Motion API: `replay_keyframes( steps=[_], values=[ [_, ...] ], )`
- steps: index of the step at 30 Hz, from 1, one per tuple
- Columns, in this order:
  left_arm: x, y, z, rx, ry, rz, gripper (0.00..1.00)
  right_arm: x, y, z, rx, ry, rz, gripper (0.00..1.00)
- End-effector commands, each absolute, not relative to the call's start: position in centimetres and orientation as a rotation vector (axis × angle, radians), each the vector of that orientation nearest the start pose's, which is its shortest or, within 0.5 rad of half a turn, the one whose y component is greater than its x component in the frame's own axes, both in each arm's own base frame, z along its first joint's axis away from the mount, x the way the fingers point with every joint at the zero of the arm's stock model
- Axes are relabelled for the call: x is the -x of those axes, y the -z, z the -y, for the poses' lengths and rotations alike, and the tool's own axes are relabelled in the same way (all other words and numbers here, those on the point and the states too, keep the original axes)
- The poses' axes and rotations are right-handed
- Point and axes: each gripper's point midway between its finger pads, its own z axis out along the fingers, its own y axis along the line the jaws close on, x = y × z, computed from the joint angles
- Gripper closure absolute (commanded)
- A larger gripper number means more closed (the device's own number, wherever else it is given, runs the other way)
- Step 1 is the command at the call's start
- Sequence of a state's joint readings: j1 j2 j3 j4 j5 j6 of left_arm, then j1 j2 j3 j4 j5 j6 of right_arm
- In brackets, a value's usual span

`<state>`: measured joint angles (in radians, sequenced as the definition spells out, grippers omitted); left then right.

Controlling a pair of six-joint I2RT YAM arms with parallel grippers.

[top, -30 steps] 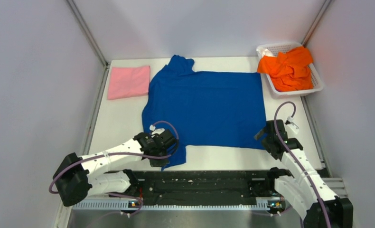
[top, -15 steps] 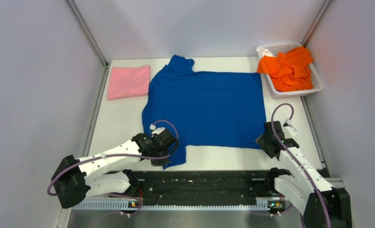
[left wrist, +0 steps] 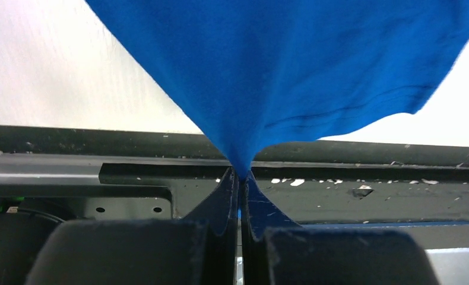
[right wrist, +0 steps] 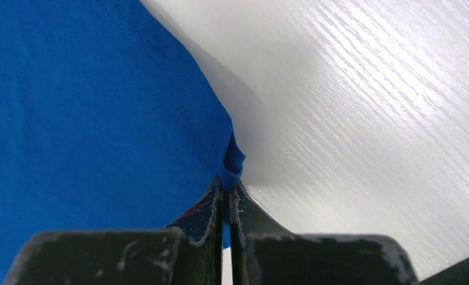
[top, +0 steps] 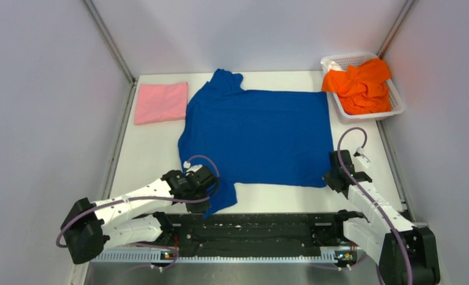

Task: Fold and stack the t-shirts
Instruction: Grab the side of the flattened tshirt closest away from the robot with both arms, then fold the flattened tshirt in 1/3 of the way

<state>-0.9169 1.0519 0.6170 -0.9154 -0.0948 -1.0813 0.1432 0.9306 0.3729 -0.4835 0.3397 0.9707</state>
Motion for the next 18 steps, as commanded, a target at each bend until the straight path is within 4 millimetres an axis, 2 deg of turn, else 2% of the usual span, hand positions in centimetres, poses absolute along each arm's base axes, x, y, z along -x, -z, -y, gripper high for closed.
replay_keyframes(
  steps=[1, 5, 10, 14, 18],
  values=[
    [-6.3, -3.8, 14.2, 0.358, 0.196, -2.989, 1.0, -20.0, -2.4, 0.3, -1.127, 0.05, -2.262, 1.0],
    [-5.0, -3.9, 14.6, 0.374, 0.206, -2.994, 1.0, -19.6, -2.8, 0.3, -1.116, 0.052, -2.274, 1.0],
    [-5.6, -4.7, 16.0, 0.33, 0.27, -2.962, 1.0, -19.6, -3.2, 0.0, -1.082, 0.02, -2.274, 1.0],
    [-8.0, -6.3, 18.7, 0.206, 0.377, -2.874, 1.0, -21.0, -4.4, -1.0, -1.023, -0.072, -2.254, 1.0],
    [-12.2, -9.0, 20.3, 0.129, 0.411, -2.726, 1.0, -22.1, -5.6, -1.8, -0.979, -0.13, -2.252, 1.0]
  ],
)
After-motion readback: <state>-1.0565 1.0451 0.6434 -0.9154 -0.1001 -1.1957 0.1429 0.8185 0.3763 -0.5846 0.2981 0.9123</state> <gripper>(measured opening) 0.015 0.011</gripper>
